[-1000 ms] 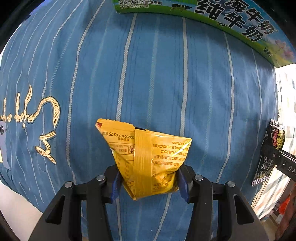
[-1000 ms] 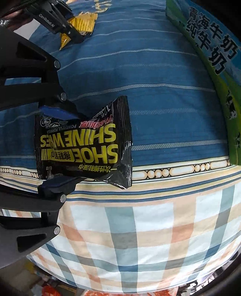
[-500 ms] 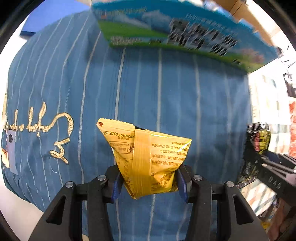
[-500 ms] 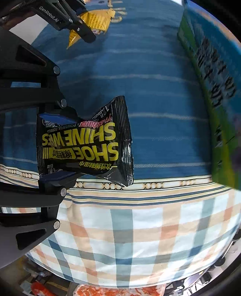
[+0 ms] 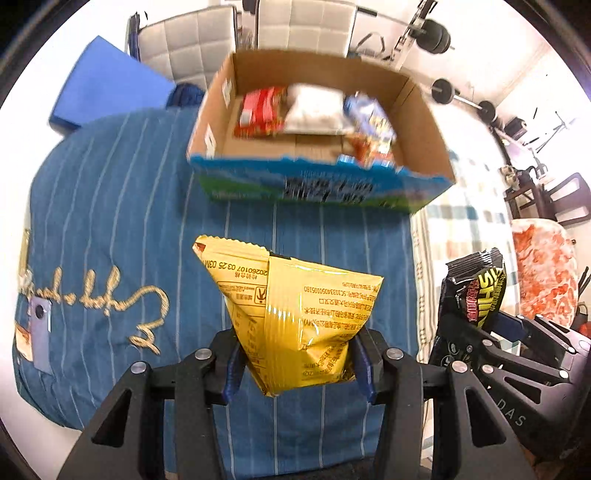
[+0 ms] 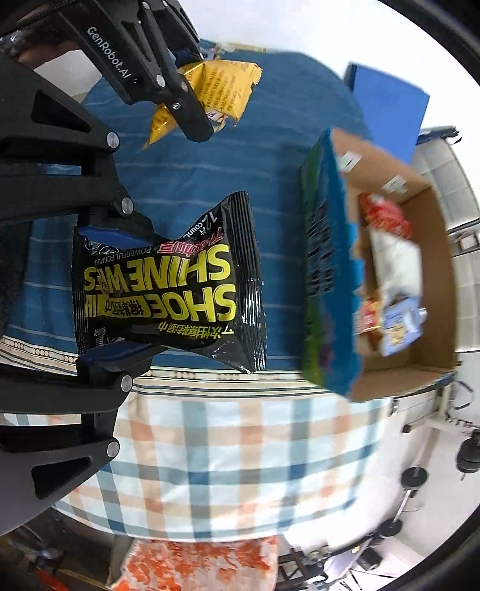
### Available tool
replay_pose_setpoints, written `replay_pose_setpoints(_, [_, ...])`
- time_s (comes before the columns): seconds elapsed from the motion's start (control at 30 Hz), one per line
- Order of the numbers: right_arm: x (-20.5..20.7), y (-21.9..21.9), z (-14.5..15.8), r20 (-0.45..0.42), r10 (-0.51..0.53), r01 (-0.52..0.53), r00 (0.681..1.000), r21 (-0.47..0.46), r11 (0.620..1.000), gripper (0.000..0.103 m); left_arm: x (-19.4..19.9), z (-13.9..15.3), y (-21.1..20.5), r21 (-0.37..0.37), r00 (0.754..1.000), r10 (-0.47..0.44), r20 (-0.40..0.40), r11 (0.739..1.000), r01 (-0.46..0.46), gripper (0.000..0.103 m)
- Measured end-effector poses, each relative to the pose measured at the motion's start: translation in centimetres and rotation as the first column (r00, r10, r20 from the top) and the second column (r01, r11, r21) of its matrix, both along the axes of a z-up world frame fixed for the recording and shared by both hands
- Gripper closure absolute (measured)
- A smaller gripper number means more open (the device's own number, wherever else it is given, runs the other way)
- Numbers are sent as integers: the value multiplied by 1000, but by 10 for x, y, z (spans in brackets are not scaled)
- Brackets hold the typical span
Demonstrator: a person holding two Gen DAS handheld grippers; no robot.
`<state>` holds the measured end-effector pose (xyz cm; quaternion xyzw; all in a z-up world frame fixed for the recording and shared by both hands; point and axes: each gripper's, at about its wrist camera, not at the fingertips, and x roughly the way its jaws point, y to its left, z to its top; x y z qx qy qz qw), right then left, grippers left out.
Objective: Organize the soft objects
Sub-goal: 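Lift both held packs and carry them over the box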
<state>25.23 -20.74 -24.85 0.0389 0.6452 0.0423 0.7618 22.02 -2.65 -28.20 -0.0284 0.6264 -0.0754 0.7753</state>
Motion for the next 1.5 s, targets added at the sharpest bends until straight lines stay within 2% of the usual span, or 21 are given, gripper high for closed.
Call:
replay_pose_setpoints(0.17, [-3,-2,22,50,17,-18,999,22,1000,58,7,37,12,-6,998,-3,56,1000,4,57])
replay_pose_setpoints(0.3, [0,2,34,91,27,-29,996,24,999,58,11,54,18,-14,996,4,91,1000,-3,57])
replay_pose_setpoints(0.4, [8,3,30,101,29,-33,994,31,999,58,14,61,20,-19,994,10,110,1000,-7,57])
replay_pose_setpoints(0.57, [22,5,38,114,38,-45,993,55,997,58,25,71,21,-34,993,11,121,999,-7,57])
replay_pose_setpoints(0.83, [71,-1,54,115,29,-42,993,108,993,58,72,76,27,-71,994,20,110,997,-13,57])
replay_pose_setpoints(0.97, [106,-7,51,99,13,-26,995,132,991,58,110,71,26,-84,997,12,81,996,-5,57])
replay_pose_setpoints(1.17, [175,-12,33,49,-13,4,999,168,986,58,173,53,25,-88,1000,10,24,996,-8,57])
replay_pose_setpoints(1.3, [218,-11,7,1,-34,33,999,175,984,58,217,33,25,-81,999,18,-30,997,-21,57])
replay_pose_setpoints(1.5, [259,3,-43,-83,-19,34,996,183,983,58,261,-4,23,-75,992,17,-126,997,-27,57])
